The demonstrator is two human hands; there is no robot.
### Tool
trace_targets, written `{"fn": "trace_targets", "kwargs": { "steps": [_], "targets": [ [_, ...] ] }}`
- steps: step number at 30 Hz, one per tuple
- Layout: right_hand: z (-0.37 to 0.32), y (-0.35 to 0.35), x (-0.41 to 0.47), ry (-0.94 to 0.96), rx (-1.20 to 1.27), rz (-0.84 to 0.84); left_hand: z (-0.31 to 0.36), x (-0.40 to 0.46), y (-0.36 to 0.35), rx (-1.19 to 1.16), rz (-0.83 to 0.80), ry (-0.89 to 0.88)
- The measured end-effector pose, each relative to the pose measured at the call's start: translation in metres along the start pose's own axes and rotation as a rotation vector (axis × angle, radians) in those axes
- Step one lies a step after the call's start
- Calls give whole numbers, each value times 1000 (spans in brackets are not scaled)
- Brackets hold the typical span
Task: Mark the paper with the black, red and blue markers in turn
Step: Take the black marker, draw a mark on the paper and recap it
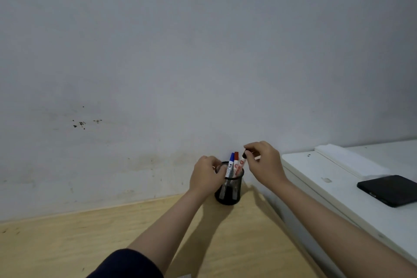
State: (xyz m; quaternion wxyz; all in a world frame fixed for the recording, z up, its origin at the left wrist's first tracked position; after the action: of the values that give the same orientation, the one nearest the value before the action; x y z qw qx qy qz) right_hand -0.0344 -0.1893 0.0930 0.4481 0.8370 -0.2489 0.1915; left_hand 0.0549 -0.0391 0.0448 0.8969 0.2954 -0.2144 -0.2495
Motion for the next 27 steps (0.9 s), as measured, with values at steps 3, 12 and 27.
{"fn": "trace_targets", "kwargs": {
  "steps": [3, 12, 27],
  "targets": [
    [-35, 32, -33, 117, 27, 129, 24, -27, 16, -256, -6, -3],
    [-106, 48, -144, 318, 224, 284, 81, -118, 21, -825, -142, 13],
    [-134, 15, -130, -27, 670, 197, 55, -170, 72, -543, -14, -226]
  ]
}}
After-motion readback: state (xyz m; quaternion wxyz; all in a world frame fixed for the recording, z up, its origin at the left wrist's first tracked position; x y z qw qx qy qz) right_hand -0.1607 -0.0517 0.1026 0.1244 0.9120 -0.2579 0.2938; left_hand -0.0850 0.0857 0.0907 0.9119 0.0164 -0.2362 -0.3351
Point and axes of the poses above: each hand's wrist, its own x-axis towards the middle knuckle, its own y-axis out of the back of the hand, z = x × y, the point moved 8 cm from there along x, towards the middle knuckle, and after that the axes turned 15 degrees about -z, right-handed, at the moved point
